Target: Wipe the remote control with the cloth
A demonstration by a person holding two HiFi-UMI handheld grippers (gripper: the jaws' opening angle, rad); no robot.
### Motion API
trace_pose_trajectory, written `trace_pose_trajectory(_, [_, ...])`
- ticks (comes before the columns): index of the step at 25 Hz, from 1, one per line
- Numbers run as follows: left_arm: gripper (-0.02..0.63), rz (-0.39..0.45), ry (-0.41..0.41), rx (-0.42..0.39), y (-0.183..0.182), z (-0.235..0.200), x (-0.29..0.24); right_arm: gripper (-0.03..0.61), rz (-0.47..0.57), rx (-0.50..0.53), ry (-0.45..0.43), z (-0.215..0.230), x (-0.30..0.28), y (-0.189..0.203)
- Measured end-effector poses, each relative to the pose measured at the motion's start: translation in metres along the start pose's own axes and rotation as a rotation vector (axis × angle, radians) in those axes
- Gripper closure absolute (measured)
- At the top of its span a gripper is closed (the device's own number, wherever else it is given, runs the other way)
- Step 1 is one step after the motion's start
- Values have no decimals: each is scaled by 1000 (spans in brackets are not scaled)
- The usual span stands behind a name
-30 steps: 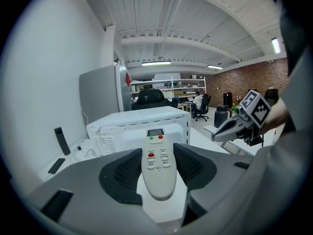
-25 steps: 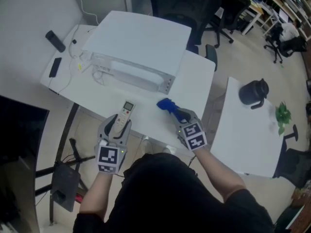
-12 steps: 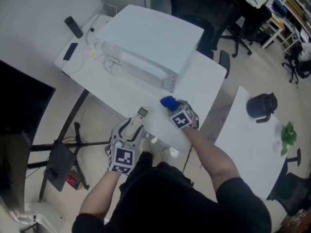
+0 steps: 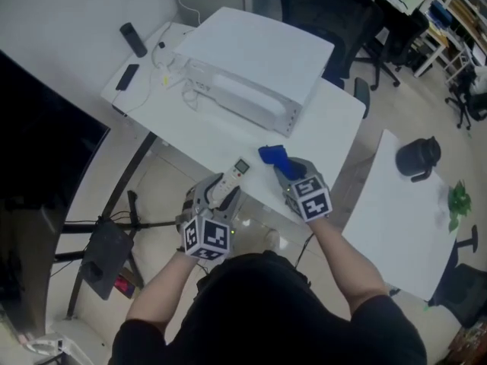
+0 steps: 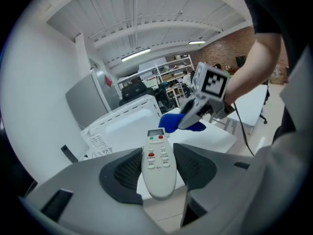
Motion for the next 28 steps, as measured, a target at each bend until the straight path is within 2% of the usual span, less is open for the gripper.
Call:
trace_pose_trajectory(3, [413,53,15,-113,2,-11,8,448,151,87,-94,-74,29,-57])
trace_pose_trajectory(5, [414,93,25,-185,3,-16,15,448,189,154,-164,-120,35,-83])
trace_pose_trajectory(8, [414,145,34,-274,1,-17,28,448,133,259,-264,-173,27,-93])
trace_pose_trajectory(11, [414,191,21,-364,-3,-13,41,449,45,337,-321,-204,15,-88])
trace_pose_trajectory(14, [414,226,-7,-435,-8,-10,54,451,7,361,-346,-208,19,-85])
trace_pose_trajectory(17, [414,261,-18,-473,-16,-1,66,453,-5,336,-350,-196,29,-82])
trace_pose_trajectory(25, [413,280,-20,-459,-24,18,81,456,0,271,-253,-143,56,-73])
trace_pose_trajectory(28, [413,267,-25,-438,-23,18,81,456,47,267,-300,-156,74,-83])
Point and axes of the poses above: the fingertips, and each gripper's own axes: x backward along the fingers, z to its right, y out of its underside, the point moved 1 cm from there along x, backward along the fingers, and after that the axes turned 13 degrees about -y, right-handed, at the moved point
